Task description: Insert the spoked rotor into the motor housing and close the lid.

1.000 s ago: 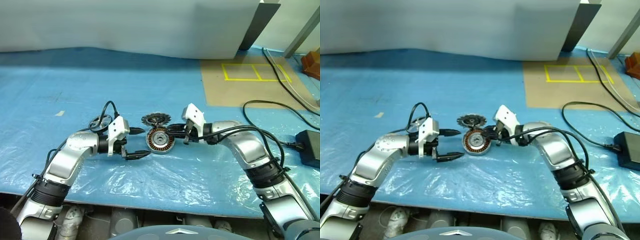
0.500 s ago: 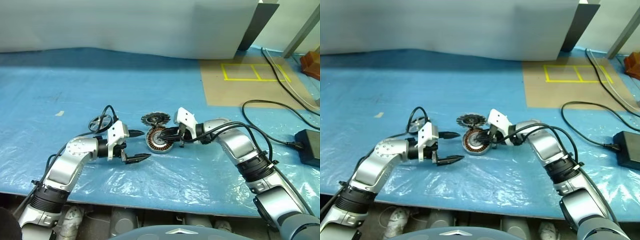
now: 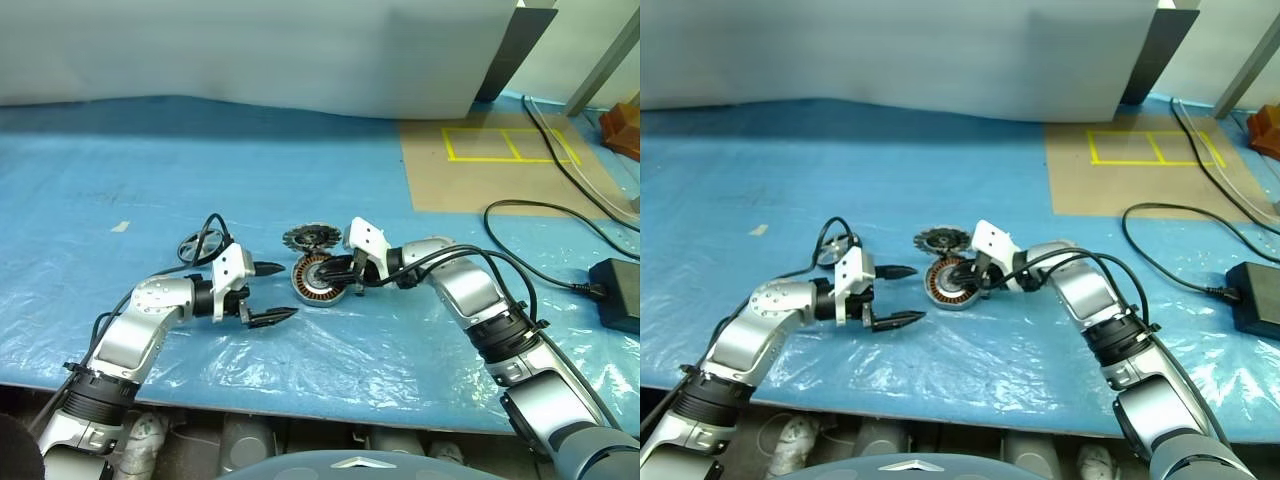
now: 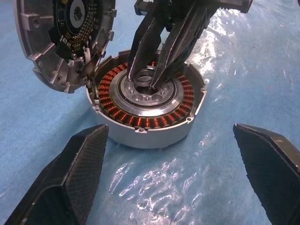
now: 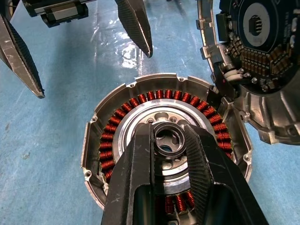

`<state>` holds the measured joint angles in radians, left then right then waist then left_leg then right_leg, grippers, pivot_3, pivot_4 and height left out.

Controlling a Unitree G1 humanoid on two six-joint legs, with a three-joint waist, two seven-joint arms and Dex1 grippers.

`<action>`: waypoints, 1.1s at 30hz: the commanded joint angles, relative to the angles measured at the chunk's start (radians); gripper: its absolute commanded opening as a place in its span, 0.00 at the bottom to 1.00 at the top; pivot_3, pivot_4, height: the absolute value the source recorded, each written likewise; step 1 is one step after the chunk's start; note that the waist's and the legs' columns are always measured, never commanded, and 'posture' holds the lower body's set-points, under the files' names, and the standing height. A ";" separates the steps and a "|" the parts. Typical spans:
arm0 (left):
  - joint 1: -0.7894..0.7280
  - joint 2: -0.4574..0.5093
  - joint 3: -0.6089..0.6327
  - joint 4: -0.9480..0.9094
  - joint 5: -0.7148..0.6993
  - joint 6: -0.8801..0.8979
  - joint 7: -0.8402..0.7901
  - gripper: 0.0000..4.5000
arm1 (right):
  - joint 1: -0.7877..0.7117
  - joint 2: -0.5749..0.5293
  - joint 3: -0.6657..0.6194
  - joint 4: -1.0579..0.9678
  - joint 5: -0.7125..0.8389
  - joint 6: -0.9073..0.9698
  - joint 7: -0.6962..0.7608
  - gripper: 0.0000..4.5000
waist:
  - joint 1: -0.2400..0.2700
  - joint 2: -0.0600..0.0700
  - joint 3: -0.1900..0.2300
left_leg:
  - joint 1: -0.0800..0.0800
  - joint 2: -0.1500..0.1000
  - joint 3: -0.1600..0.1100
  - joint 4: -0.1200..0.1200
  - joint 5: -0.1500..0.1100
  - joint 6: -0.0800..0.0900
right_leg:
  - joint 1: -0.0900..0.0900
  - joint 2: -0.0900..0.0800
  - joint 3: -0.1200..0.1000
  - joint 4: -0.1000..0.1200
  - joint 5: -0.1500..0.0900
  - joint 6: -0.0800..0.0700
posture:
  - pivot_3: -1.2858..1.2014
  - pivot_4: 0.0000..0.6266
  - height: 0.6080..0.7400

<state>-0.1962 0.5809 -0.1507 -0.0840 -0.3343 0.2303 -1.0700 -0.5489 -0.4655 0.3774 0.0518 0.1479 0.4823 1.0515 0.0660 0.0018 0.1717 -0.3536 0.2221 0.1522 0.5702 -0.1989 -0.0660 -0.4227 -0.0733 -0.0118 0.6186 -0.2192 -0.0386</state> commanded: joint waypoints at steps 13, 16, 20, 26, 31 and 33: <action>-0.010 -0.001 0.007 0.024 0.010 -0.053 -0.013 1.00 | -0.003 -0.013 0.052 0.051 -0.066 -0.037 0.020 0.35 | 0.000 0.000 0.000 | 0.001 0.000 0.000 0.000 0.000 0.000 | 0.001 0.000 0.000 0.001 0.000 0.000 | 0.52 0.24 1.00; -0.009 -0.003 0.005 0.027 0.011 -0.056 -0.012 1.00 | 0.006 -0.024 0.048 0.037 -0.058 -0.034 0.032 0.56 | 0.001 0.000 0.000 | 0.001 0.000 0.000 0.001 0.000 0.000 | 0.001 0.000 0.000 0.001 0.000 0.000 | 0.52 0.24 1.00; -0.012 -0.005 0.005 0.032 0.012 -0.058 -0.013 1.00 | 0.006 -0.021 0.035 0.025 -0.051 -0.031 0.029 0.77 | 0.001 -0.001 0.000 | 0.003 0.000 0.000 0.002 0.000 0.000 | 0.002 0.000 0.001 0.002 0.000 0.000 | 0.52 0.24 1.00; -0.014 -0.007 0.006 0.039 0.014 -0.061 -0.014 1.00 | -0.008 -0.001 -0.054 -0.042 0.058 0.065 0.032 0.77 | 0.001 -0.001 0.000 | 0.002 0.000 0.000 0.002 0.000 0.000 | 0.002 0.000 0.001 0.002 0.000 0.000 | 0.52 0.24 1.00; -0.012 -0.004 0.008 0.042 0.012 -0.061 -0.018 1.00 | 0.012 0.013 -0.093 -0.077 0.127 0.144 0.025 0.50 | 0.002 -0.001 0.000 | 0.000 0.000 0.000 0.001 0.000 0.000 | 0.000 0.000 0.001 0.001 0.000 0.000 | 0.52 0.24 1.00; -0.014 -0.005 0.008 0.045 0.013 -0.062 -0.019 1.00 | 0.023 0.030 -0.095 -0.075 0.138 0.152 0.008 0.34 | 0.001 -0.001 0.000 | 0.000 0.000 0.000 0.000 0.000 0.000 | 0.000 0.000 0.000 0.001 0.000 0.000 | 0.52 0.24 1.00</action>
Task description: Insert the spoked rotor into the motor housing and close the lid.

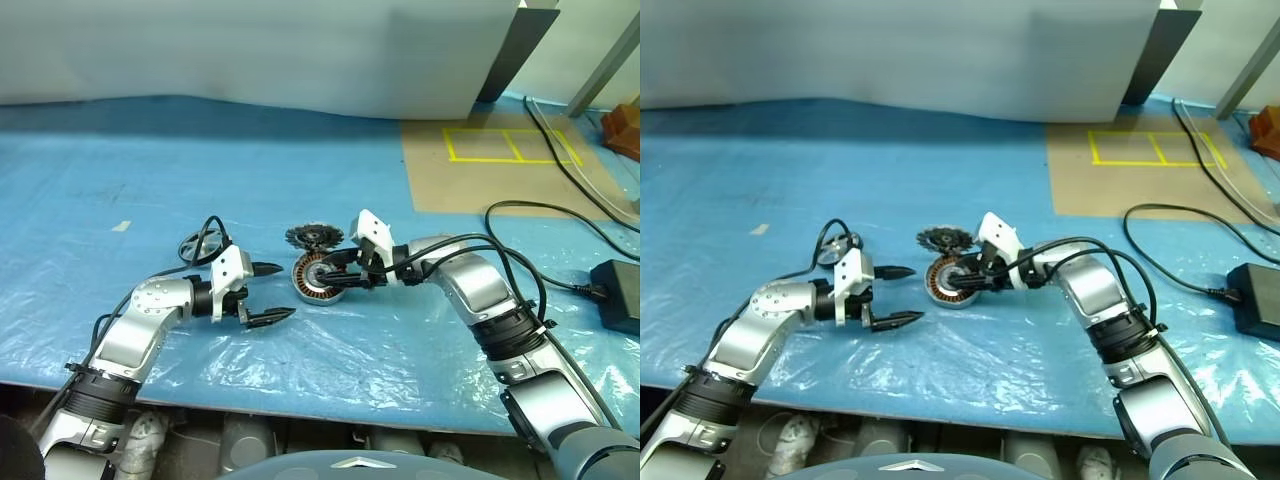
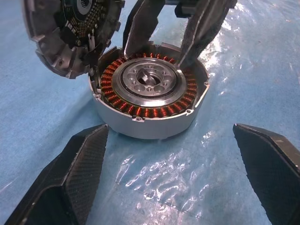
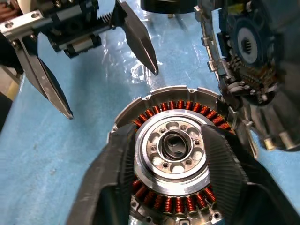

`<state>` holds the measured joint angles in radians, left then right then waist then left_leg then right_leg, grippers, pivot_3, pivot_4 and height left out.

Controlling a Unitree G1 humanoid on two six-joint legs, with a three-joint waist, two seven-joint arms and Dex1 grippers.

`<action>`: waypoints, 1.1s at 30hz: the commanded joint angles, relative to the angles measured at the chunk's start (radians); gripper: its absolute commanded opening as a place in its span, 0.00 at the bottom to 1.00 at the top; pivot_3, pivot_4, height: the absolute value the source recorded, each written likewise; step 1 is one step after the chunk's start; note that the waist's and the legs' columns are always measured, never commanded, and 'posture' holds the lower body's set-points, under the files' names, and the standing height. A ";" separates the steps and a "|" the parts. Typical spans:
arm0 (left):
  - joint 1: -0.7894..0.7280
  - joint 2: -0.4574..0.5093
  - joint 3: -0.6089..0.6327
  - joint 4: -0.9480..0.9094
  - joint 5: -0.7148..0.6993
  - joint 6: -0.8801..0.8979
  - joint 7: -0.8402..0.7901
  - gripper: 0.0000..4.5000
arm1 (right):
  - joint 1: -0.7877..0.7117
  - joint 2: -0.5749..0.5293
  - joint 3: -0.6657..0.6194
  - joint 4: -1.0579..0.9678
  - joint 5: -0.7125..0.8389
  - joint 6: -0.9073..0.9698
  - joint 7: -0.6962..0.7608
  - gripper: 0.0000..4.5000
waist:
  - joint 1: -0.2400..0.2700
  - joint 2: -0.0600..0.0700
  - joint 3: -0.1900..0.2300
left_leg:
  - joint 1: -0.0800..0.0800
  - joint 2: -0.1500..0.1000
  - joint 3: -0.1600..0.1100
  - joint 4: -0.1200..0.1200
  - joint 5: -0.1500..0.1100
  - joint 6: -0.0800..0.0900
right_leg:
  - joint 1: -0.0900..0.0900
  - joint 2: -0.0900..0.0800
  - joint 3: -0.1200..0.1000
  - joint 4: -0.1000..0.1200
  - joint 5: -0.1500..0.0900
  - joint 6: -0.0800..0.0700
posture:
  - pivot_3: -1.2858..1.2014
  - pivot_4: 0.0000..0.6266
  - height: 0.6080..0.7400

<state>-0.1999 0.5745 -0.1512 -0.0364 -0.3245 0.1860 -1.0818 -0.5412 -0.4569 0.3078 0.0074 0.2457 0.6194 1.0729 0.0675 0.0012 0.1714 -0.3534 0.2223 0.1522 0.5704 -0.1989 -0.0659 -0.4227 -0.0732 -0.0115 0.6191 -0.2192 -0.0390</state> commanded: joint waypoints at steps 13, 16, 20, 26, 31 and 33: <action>-0.019 0.005 0.008 0.010 0.008 -0.025 -0.015 1.00 | 0.000 0.076 -0.014 0.020 0.026 0.009 -0.078 0.00 | -0.001 0.000 0.000 | 0.000 0.000 0.000 0.000 0.000 0.000 | 0.000 0.000 0.000 0.000 0.000 0.000 | 0.52 0.24 1.00; -0.023 0.004 0.007 0.013 0.010 -0.027 -0.015 1.00 | -0.014 0.090 0.027 0.109 -0.058 -0.061 -0.132 0.00 | -0.003 0.000 0.000 | 0.000 0.000 0.000 0.000 0.000 0.000 | 0.000 0.000 0.000 0.000 0.000 0.000 | 0.52 0.24 1.00; -0.025 0.000 0.008 0.015 0.012 -0.030 -0.012 1.00 | 0.001 0.046 0.132 0.176 -0.174 -0.154 -0.117 0.00 | -0.005 0.000 0.000 | 0.001 0.000 0.001 0.000 0.000 0.000 | 0.000 0.000 0.000 0.001 0.000 0.000 | 0.52 0.24 1.00; -0.019 -0.003 0.010 0.010 0.012 -0.027 -0.006 1.00 | 0.011 0.044 0.091 0.128 -0.123 -0.131 -0.088 0.00 | -0.002 -0.003 -0.003 | 0.004 0.000 0.001 0.001 0.000 0.000 | 0.003 0.000 0.001 0.001 0.000 0.000 | 0.52 0.24 1.00; -0.021 -0.009 0.006 0.010 0.014 -0.026 -0.006 1.00 | -0.004 0.088 -0.026 0.088 0.002 -0.071 -0.078 0.00 | -0.002 -0.003 -0.003 | 0.003 0.000 0.001 0.000 0.000 0.000 | 0.002 0.000 0.001 0.000 0.000 0.000 | 0.52 0.24 1.00; -0.027 -0.013 0.012 0.010 0.008 -0.021 -0.003 1.00 | -0.014 0.102 -0.071 0.051 0.059 -0.029 -0.075 0.00 | -0.002 -0.002 -0.003 | 0.001 0.000 0.001 0.000 0.000 0.000 | 0.001 0.000 0.001 0.000 0.000 0.000 | 0.52 0.24 1.00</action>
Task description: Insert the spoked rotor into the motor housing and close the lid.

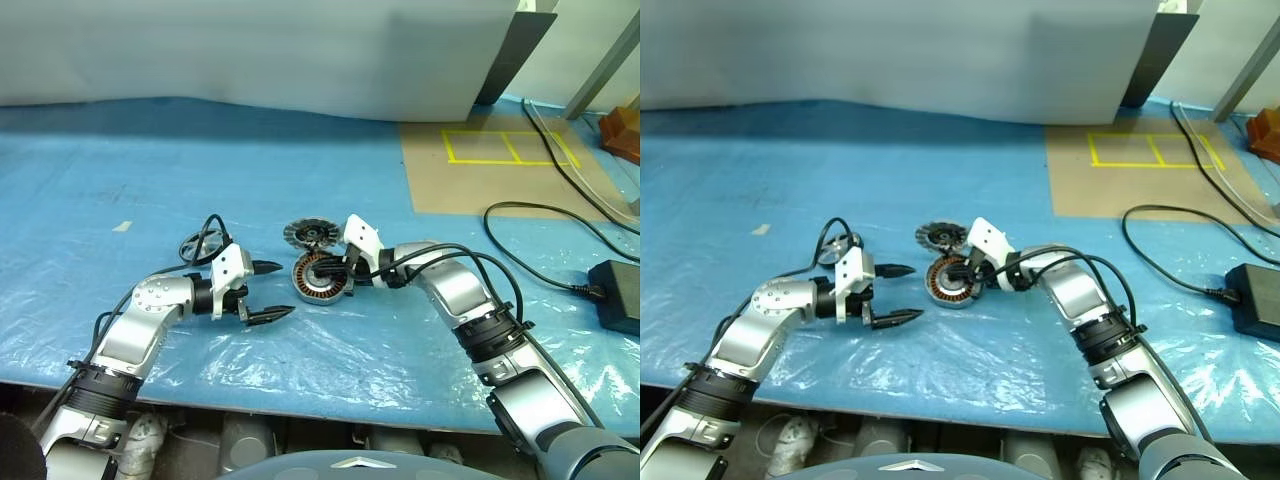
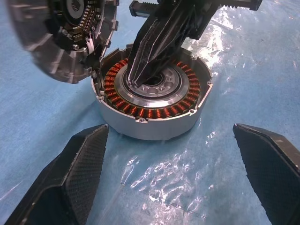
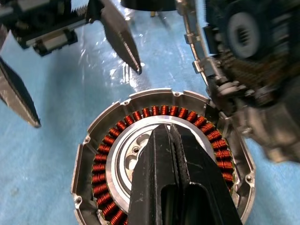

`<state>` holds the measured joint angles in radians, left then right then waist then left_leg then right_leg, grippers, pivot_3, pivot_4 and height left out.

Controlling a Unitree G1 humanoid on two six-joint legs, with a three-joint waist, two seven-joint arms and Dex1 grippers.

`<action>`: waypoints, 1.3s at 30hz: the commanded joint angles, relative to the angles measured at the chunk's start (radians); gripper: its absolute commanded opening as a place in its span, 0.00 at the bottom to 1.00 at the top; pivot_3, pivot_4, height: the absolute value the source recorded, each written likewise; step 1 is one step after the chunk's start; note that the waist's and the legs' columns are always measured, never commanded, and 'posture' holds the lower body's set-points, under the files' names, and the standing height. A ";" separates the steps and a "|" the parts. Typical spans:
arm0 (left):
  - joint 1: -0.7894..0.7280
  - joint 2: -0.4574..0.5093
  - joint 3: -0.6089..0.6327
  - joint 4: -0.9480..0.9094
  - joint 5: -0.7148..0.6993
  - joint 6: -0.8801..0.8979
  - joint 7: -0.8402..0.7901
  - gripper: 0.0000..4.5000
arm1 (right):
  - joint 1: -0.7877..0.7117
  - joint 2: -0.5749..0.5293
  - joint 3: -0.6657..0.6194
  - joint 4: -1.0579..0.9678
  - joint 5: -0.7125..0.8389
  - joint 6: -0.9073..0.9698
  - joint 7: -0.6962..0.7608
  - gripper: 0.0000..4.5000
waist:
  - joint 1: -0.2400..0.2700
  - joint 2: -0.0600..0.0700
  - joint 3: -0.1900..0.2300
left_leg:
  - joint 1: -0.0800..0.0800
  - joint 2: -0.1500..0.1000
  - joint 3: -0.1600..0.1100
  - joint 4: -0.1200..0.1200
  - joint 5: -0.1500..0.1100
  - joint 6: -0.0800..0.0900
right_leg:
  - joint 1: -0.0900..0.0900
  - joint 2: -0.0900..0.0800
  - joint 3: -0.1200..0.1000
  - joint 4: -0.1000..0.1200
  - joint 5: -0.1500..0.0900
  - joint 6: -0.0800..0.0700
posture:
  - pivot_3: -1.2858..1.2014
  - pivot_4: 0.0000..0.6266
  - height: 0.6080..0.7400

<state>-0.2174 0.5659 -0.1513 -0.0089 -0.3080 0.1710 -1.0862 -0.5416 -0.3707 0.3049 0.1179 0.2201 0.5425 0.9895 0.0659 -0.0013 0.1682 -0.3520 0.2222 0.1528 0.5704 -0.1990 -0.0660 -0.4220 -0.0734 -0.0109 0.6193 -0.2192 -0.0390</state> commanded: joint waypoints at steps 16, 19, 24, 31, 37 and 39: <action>-0.227 0.019 0.259 0.147 0.049 0.013 0.328 1.00 | 0.227 -0.199 -0.174 -0.378 0.200 0.239 -0.032 0.00 | 0.003 -0.001 0.000 | -0.003 0.000 0.000 -0.001 0.000 0.000 | -0.001 0.001 -0.001 -0.003 0.000 0.000 | 0.52 0.24 1.00; -0.308 0.117 0.218 0.231 0.049 0.048 0.185 1.00 | 0.271 -0.228 -0.170 -0.385 0.187 0.227 -0.043 0.00 | 0.000 -0.001 0.000 | -0.002 0.000 -0.001 -0.001 0.000 0.000 | -0.002 0.001 0.000 -0.003 0.000 0.000 | 0.52 0.24 1.00; -0.462 0.231 0.112 0.439 0.168 -0.061 0.023 1.00 | 0.287 -0.230 -0.175 -0.348 0.161 0.198 -0.087 0.00 | 0.005 -0.001 0.000 | -0.003 -0.001 -0.001 -0.003 0.000 0.000 | -0.002 0.000 0.000 -0.005 0.000 0.001 | 0.52 0.24 1.00; -0.580 0.282 0.002 0.639 0.287 -0.263 -0.163 1.00 | 0.321 -0.213 -0.167 -0.354 0.154 0.185 -0.135 0.00 | 0.007 -0.001 0.000 | -0.005 -0.001 -0.001 -0.005 0.000 -0.001 | -0.002 0.000 -0.002 -0.009 0.000 0.001 | 0.52 0.24 1.00; -0.763 0.255 -0.075 0.902 0.428 -0.494 -0.168 1.00 | 0.314 -0.203 -0.175 -0.344 0.163 0.185 -0.151 0.00 | 0.012 -0.001 0.001 | -0.007 0.000 -0.003 -0.005 0.000 -0.001 | -0.002 0.000 -0.005 -0.009 0.001 0.001 | 0.52 0.24 1.00; -0.803 0.241 -0.100 0.968 0.460 -0.547 -0.186 1.00 | 0.307 -0.205 -0.169 -0.335 0.154 0.178 -0.154 0.00 | 0.015 -0.001 0.001 | -0.007 -0.001 -0.003 -0.004 0.000 -0.001 | -0.001 0.000 -0.005 -0.009 0.001 0.001 | 0.52 0.24 1.00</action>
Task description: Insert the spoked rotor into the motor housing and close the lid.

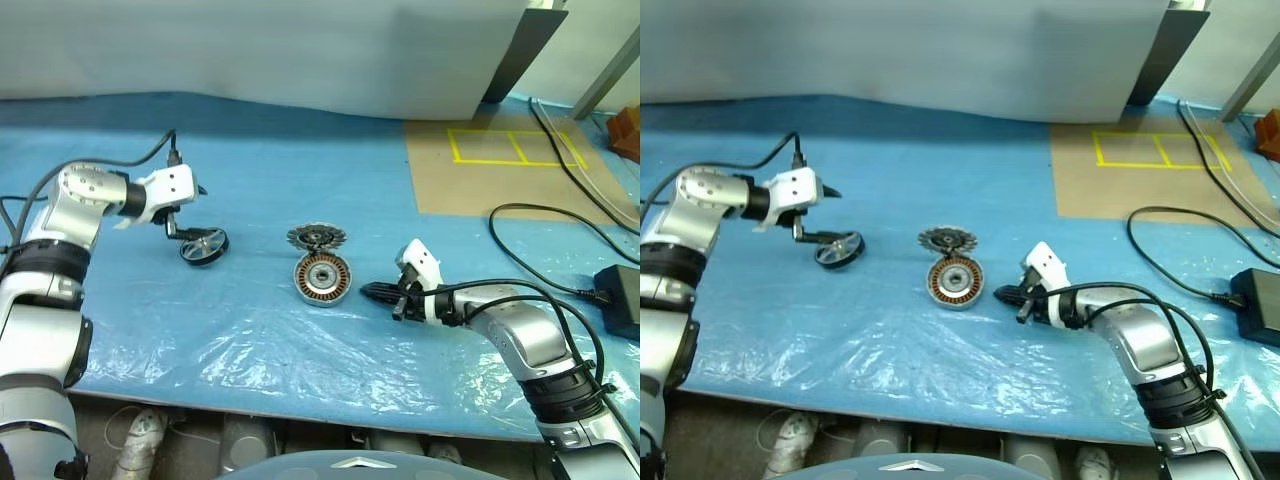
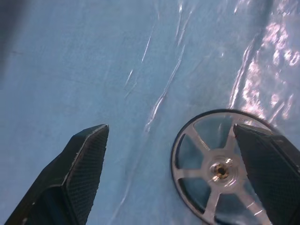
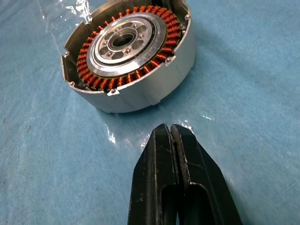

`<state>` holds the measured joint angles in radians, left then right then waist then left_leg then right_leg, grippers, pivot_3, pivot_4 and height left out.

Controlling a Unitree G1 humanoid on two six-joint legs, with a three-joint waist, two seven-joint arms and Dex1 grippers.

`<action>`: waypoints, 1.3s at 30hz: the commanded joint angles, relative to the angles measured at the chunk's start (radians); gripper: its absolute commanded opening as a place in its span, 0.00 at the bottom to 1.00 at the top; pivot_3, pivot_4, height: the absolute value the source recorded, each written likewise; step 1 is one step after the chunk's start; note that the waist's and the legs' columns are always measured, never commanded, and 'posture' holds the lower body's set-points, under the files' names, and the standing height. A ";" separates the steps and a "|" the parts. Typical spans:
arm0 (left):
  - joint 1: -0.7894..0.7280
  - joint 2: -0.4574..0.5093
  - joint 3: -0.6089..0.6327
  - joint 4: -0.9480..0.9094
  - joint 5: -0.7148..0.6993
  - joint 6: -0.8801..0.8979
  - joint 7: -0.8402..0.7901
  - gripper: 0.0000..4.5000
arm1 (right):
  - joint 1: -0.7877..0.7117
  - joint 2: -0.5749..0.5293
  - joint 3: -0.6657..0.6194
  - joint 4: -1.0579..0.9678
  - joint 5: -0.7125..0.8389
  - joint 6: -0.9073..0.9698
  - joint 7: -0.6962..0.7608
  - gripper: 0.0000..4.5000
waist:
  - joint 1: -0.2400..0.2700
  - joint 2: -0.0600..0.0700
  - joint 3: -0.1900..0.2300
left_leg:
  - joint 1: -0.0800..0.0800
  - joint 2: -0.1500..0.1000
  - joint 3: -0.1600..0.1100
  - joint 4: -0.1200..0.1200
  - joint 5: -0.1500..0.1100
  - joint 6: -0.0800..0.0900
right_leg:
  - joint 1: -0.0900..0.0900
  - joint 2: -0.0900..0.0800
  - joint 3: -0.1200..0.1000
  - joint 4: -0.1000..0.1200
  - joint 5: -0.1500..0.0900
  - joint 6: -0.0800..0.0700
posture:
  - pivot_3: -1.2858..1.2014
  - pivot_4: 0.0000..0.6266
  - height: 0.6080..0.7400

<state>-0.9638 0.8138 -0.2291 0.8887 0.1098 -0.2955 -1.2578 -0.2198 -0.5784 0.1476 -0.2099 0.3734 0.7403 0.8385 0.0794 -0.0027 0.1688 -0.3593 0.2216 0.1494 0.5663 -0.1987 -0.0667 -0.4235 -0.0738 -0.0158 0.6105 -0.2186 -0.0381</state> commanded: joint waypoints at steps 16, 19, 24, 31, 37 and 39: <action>-0.097 -0.061 -0.100 0.234 0.176 -0.313 -0.049 1.00 | 0.025 0.013 -0.010 -0.020 -0.011 -0.032 -0.042 0.00 | 0.016 -0.001 0.000 | -0.002 0.001 -0.001 0.000 0.000 0.000 | 0.000 0.000 -0.003 0.000 0.002 0.003 | 0.52 0.24 1.00; -0.096 -0.063 -0.091 0.243 0.167 -0.336 -0.074 1.00 | 0.030 0.011 -0.008 -0.015 -0.019 -0.037 -0.048 0.00 | 0.018 -0.001 0.000 | -0.002 0.001 -0.001 0.000 0.000 0.000 | 0.000 -0.001 -0.003 0.000 0.001 0.002 | 0.52 0.24 1.00; -0.087 -0.082 -0.089 0.256 0.172 -0.338 -0.053 1.00 | 0.035 0.019 0.003 -0.009 -0.027 -0.044 -0.061 0.00 | 0.019 -0.001 0.000 | -0.002 0.001 -0.001 0.001 0.000 0.000 | 0.000 -0.001 -0.003 0.000 0.001 0.001 | 0.52 0.24 1.00; -0.067 -0.096 -0.102 0.267 0.192 -0.333 -0.035 0.65 | 0.041 0.019 0.005 -0.015 -0.034 -0.042 -0.074 0.00 | 0.018 -0.001 0.000 | -0.002 0.001 -0.001 0.001 0.000 0.000 | 0.000 -0.001 -0.003 0.001 0.001 0.002 | 0.52 0.24 1.00; -0.048 -0.092 -0.115 0.278 0.220 -0.339 -0.007 0.43 | 0.046 0.015 0.003 -0.020 -0.036 -0.041 -0.083 0.00 | 0.019 -0.001 0.000 | 0.000 0.001 -0.001 0.001 0.000 0.000 | 0.001 -0.001 -0.003 0.001 0.001 0.002 | 0.52 0.24 1.00; -0.043 -0.085 -0.120 0.283 0.232 -0.341 -0.003 0.39 | 0.047 0.014 0.001 -0.018 -0.038 -0.043 -0.086 0.00 | 0.019 -0.001 0.000 | 0.000 0.001 -0.001 0.001 0.000 0.000 | 0.002 -0.001 -0.003 0.001 0.001 0.001 | 0.52 0.24 1.00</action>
<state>-1.0188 0.7095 -0.3354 1.1585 0.3233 -0.6284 -1.2541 -0.1817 -0.5585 0.1516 -0.2071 0.3428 0.6995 0.7583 0.0986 -0.0034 0.1691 -0.3585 0.2221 0.1485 0.5678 -0.1987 -0.0669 -0.4214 -0.0750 -0.0184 0.6114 -0.2181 -0.0375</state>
